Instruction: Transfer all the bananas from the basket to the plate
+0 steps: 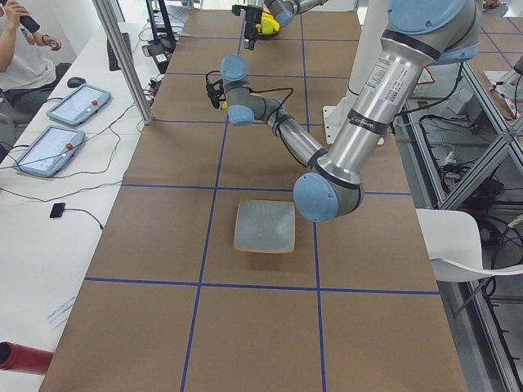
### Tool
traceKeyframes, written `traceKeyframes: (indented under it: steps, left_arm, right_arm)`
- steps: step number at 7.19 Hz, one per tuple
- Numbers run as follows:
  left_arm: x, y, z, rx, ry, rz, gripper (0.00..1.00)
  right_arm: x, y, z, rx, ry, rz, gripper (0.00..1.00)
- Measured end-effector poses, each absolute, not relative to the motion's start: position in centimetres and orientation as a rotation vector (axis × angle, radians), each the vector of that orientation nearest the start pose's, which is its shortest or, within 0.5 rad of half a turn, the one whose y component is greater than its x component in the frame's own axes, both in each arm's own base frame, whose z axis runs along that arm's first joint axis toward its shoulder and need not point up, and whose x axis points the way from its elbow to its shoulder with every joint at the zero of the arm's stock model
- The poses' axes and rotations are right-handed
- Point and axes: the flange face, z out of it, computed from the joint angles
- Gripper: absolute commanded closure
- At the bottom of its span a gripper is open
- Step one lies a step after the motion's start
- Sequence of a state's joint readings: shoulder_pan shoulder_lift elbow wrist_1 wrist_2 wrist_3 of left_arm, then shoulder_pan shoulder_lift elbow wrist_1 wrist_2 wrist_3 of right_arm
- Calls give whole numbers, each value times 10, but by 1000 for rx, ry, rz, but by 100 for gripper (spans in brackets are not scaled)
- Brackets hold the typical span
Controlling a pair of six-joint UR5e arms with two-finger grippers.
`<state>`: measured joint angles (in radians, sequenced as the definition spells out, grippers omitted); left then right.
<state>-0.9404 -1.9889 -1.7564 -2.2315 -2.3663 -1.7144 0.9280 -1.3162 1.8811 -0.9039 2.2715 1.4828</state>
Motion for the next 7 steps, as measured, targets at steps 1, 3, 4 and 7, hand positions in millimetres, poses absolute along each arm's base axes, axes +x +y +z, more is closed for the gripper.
traceKeyframes:
  steps: [1, 3, 4, 7]
  left_arm:
    - [256, -516, 312, -125, 1302, -419, 100]
    - [201, -501, 424, -34, 1155, -369, 100]
    - [187, -491, 461, -7, 1084, -366, 100]
    - [184, -456, 532, 3, 925, -379, 100]
  right_arm:
    - [-258, -481, 313, 51, -1291, 327, 0]
    - [-244, -485, 341, 87, -1238, 368, 0]
    - [-241, -486, 349, 96, -1223, 376, 0]
    - [-239, -487, 358, 100, -1205, 390, 0]
